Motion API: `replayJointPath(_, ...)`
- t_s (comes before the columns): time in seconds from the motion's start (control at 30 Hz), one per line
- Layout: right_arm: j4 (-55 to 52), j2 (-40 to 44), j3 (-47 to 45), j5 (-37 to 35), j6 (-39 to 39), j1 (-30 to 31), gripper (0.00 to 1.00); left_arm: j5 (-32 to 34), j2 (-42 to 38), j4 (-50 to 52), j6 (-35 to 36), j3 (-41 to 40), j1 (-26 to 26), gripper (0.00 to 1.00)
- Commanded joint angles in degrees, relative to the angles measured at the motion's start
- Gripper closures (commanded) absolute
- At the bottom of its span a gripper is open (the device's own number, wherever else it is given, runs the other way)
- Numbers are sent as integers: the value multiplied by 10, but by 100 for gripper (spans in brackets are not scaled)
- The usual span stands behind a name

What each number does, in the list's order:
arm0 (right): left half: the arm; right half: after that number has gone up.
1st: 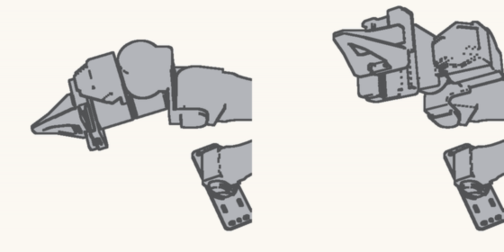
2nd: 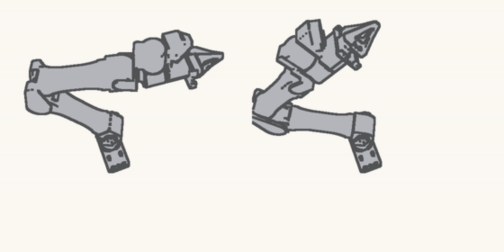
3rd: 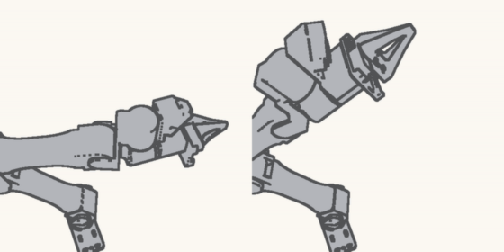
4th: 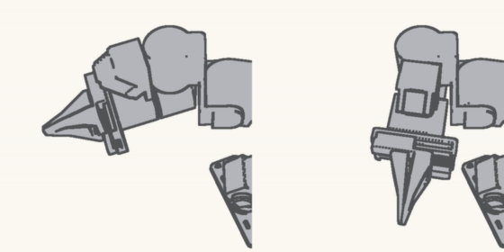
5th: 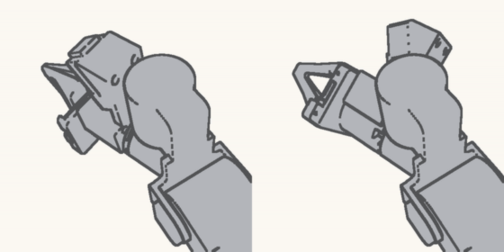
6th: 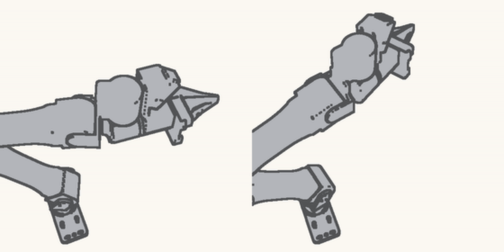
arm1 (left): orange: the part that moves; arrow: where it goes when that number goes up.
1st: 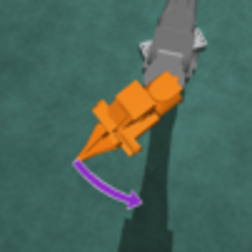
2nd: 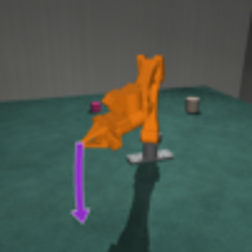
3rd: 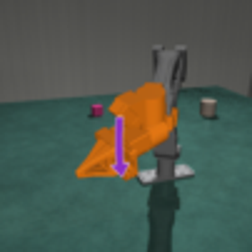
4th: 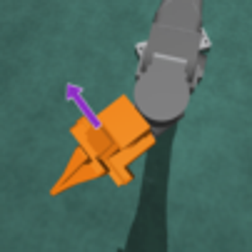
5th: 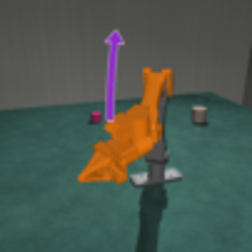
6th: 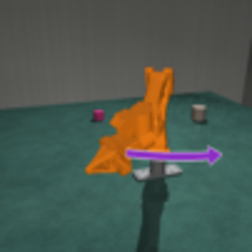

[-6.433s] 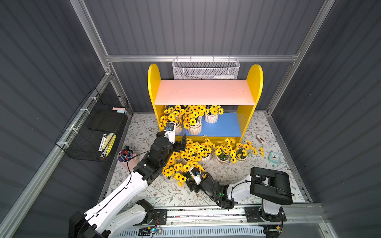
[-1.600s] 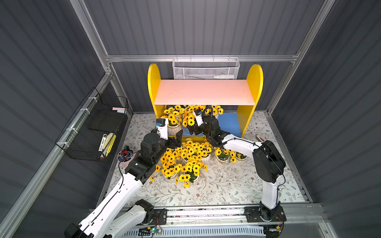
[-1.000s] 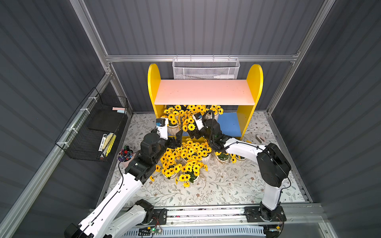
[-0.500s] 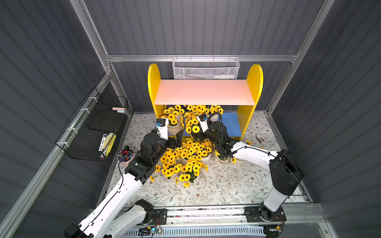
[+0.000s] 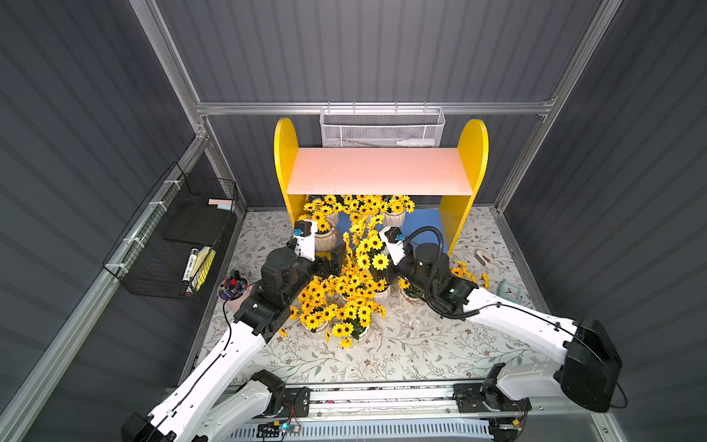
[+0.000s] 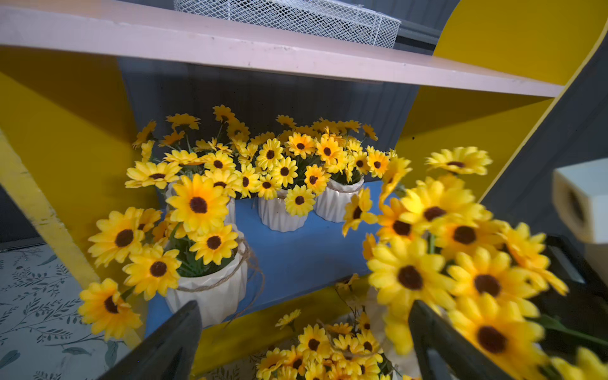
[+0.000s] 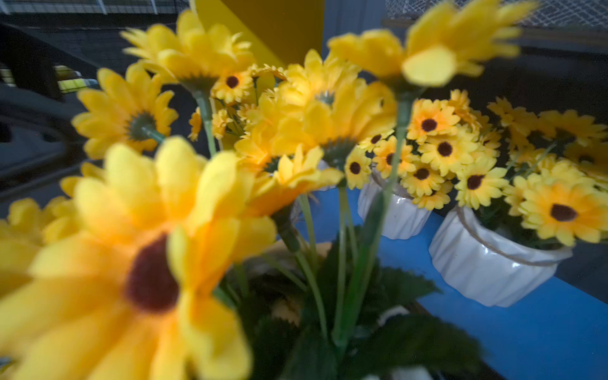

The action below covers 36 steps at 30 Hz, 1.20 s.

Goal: Take the sunflower pots off the shelves
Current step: Place the sunflower pot at the center of the board.

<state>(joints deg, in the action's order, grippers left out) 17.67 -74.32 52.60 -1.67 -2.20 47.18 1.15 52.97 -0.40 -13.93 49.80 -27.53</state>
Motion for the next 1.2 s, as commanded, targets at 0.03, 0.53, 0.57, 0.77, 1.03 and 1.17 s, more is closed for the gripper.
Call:
replayJointPath(0.03, -11, 97, -27, -44, -20, 30, 100, -42, -1, -31, 10, -12, 3, 1)
replayJointPath(0.53, -73, 307, -272, -207, 74, 150, 100, -134, 62, -53, 44, -15, -86, 1)
replayJointPath(0.57, -61, 307, -285, -214, 83, 154, 100, -134, 66, -52, 45, -15, -93, 1)
replayJointPath(0.77, 59, 269, -371, -250, 117, 165, 100, -134, 76, -59, 43, -18, -100, 1)
replayJointPath(1.03, 224, 132, -417, -242, 143, 175, 100, -113, 67, -53, 55, -18, -100, 1)
replayJointPath(1.17, 317, 30, -413, -263, 115, 197, 100, -104, 60, -51, 57, -19, -100, 1)
